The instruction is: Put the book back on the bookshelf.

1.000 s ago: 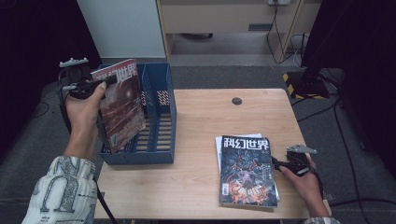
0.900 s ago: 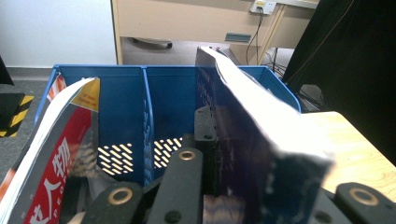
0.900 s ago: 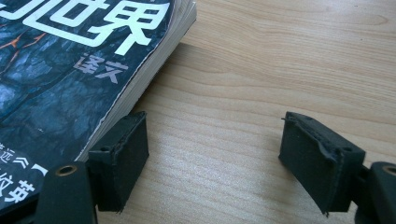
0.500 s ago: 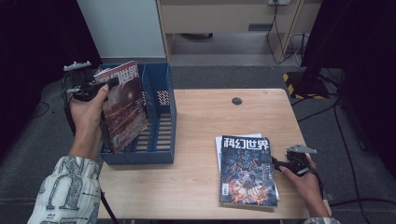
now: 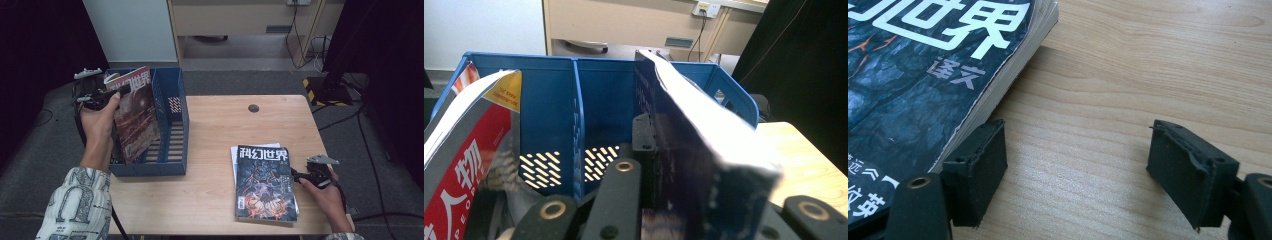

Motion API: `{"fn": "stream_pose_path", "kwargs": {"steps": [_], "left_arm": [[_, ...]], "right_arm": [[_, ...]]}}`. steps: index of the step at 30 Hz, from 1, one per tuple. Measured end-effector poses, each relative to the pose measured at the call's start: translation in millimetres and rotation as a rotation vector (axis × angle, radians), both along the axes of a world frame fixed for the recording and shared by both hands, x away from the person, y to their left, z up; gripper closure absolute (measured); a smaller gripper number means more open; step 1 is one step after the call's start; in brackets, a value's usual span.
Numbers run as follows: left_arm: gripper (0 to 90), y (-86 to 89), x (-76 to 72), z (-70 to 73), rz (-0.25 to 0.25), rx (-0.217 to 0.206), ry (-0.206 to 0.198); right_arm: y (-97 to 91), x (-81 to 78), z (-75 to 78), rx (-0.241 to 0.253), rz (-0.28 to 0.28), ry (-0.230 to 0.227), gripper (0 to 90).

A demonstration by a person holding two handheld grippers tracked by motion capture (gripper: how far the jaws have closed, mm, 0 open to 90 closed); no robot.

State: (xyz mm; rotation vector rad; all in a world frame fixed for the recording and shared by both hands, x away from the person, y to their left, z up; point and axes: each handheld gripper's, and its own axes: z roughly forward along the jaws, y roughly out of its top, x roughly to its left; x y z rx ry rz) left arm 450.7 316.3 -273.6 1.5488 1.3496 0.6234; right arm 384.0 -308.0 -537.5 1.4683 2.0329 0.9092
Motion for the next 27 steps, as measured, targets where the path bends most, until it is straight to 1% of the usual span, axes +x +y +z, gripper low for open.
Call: {"fn": "stream_pose_path", "kwargs": {"steps": [8, 12, 15, 17, 23, 27], "left_arm": [[83.7, -1.3, 3.8, -6.0, -0.003, 0.002, -0.012], [83.7, -2.7, 5.7, -10.5, -0.016, -0.009, -0.027], [83.7, -2.8, 6.9, -14.1, -0.015, -0.022, -0.031], [83.7, -2.6, 7.5, -15.9, -0.017, -0.021, -0.033], [83.7, -2.1, 8.0, -19.0, -0.010, -0.035, -0.055], [83.7, -3.6, 8.1, -20.8, -0.012, -0.036, -0.074]], "right_arm": [[0.1, -0.1, 0.1, 0.001, -0.001, 0.002, 23.6], [0.1, -0.1, 0.0, 0.001, -0.001, 0.002, 23.6], [0.1, 0.0, 0.0, 0.001, -0.001, 0.002, 23.6], [0.1, 0.0, 0.0, 0.001, -0.001, 0.002, 23.6], [0.0, 0.1, 0.0, 0.001, 0.000, 0.002, 23.6], [0.0, 0.0, 0.0, 0.001, 0.000, 0.001, 23.6]]}}
